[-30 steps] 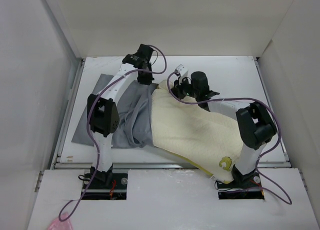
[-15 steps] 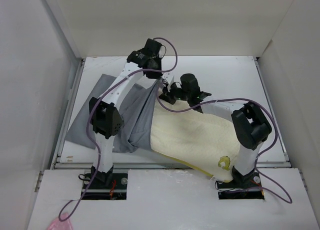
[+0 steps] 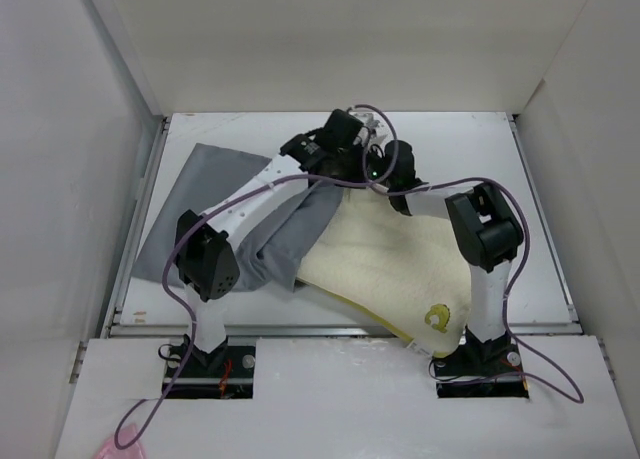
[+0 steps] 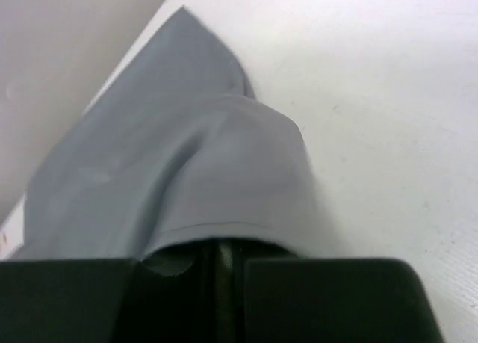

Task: Put the pillow into the pillowcase

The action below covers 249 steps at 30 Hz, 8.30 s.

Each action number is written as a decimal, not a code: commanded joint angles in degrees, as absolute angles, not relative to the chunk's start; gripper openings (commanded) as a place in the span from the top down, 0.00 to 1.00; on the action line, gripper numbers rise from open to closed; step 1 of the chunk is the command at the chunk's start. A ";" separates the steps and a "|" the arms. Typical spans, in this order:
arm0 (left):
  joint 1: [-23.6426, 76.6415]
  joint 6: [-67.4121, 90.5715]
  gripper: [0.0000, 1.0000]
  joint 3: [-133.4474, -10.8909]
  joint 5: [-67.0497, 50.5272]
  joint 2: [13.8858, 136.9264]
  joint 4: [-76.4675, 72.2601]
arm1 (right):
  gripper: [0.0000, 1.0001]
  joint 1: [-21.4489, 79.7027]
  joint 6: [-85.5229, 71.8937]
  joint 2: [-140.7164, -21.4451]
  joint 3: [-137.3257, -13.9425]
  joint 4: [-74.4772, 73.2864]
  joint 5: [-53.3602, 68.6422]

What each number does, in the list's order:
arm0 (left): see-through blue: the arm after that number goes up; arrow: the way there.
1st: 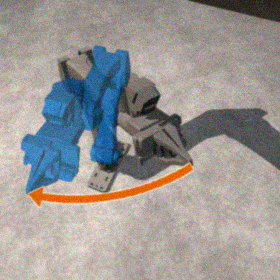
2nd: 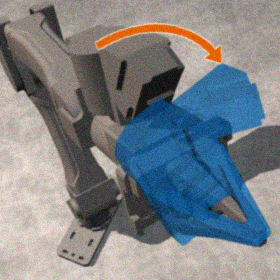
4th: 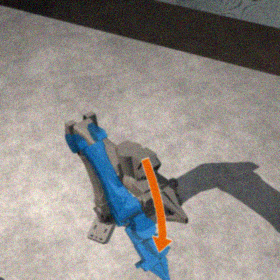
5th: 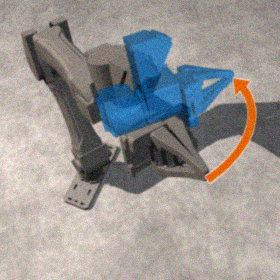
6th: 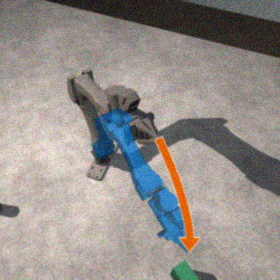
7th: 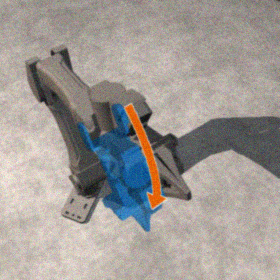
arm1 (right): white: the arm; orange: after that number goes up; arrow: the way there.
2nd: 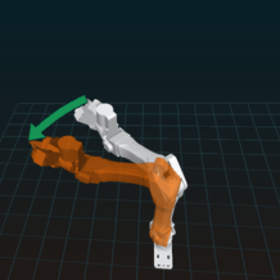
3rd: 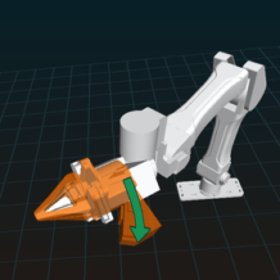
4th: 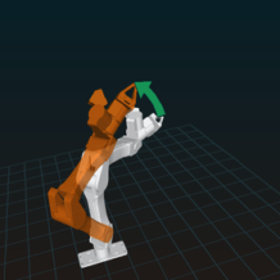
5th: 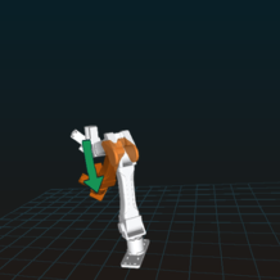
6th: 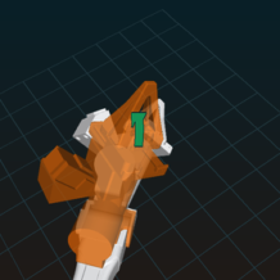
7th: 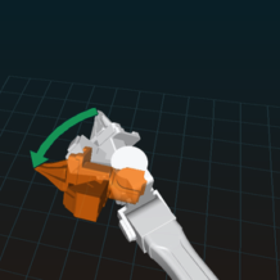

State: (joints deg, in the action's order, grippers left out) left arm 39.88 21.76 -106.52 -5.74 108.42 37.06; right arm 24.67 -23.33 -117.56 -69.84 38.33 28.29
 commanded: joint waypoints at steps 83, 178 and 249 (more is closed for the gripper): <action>52.73 25.31 1.00 -98.70 -0.15 101.43 39.64 | 1.00 30.67 -29.17 -98.51 -58.77 52.19 20.21; 37.35 9.40 1.00 -126.41 -3.40 123.67 27.07 | 1.00 21.28 -22.81 -114.26 -74.40 52.34 40.85; 60.37 54.84 1.00 -63.71 21.79 96.51 35.14 | 1.00 43.33 -14.41 -77.71 -47.02 -13.55 -5.27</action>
State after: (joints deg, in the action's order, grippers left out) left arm 58.81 54.41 -59.68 16.12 97.95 28.86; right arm 42.52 -12.95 -78.81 -48.25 -19.62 -0.34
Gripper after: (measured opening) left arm 0.007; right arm 0.031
